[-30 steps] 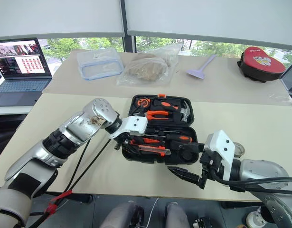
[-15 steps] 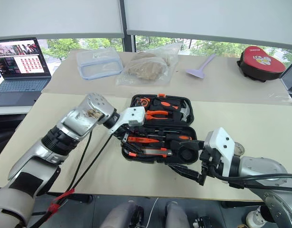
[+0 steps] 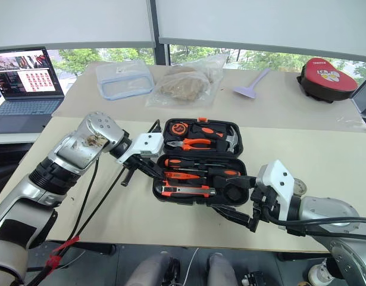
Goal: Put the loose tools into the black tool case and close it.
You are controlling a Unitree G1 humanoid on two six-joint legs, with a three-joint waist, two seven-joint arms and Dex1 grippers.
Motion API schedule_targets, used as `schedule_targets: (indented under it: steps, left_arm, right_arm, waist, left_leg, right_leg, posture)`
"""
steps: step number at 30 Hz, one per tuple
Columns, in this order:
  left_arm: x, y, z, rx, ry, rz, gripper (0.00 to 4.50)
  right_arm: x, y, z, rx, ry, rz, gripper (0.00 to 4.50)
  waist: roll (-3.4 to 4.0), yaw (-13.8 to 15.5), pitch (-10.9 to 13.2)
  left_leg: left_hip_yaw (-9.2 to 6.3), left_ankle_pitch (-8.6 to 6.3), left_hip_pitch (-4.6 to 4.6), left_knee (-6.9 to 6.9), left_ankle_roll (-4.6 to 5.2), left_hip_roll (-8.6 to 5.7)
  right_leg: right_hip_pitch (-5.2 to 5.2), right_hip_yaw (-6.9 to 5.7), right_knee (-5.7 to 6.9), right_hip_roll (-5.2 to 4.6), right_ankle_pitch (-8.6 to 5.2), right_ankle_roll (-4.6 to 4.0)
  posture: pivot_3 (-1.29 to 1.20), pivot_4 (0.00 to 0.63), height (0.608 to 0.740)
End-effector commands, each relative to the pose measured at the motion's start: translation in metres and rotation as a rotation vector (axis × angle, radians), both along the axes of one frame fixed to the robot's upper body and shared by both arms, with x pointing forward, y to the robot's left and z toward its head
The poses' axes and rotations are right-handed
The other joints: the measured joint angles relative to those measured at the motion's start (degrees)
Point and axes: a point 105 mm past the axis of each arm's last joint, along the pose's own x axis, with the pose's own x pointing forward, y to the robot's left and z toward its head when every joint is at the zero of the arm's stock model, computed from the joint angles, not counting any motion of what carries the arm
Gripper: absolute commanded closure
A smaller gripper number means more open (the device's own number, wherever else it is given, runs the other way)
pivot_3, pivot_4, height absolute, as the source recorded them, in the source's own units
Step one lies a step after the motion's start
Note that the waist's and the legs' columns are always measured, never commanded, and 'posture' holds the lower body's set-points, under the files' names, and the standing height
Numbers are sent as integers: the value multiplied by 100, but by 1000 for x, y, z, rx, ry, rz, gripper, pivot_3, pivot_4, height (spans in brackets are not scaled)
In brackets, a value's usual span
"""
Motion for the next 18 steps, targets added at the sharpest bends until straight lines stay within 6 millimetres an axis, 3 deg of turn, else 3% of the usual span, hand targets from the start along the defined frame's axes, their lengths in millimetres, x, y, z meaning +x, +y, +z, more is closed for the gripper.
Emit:
schedule_targets:
  steps: [1,6,13,18]
  left_arm:
    - [2,-7,-11,41,-85,-47,4431]
    - [2,-9,-27,77,-103,-63,4431]
    - [5,-10,-18,40,-88,-35,4431]
    - [-3,-14,-27,48,-62,-56,4431]
  right_arm:
    - [-1,1,8,7,-48,6,0]
    - [0,0,8,7,-46,1,0]
    - [0,1,8,10,-45,-1,0]
    - [1,2,8,14,-46,-1,0]
  waist:
    - [0,17,0]
    - [4,26,-3]
    - [9,55,-7]
    - [10,37,-8]
  left_leg:
    - [0,0,0,1,0,0]
    - [-1,-1,16,4,1,-1]
    - [-2,-9,26,8,15,-1]
    - [-1,-9,27,6,15,-1]
  right_leg:
    - [1,-1,1,-1,0,0]
    - [22,0,-5,-2,0,1]
    - [34,1,-8,-10,4,6]
    - [32,1,-4,-9,3,6]
  posture:
    - [0,150,728]
    - [0,150,728]
    - [0,150,728]
    - [0,150,728]
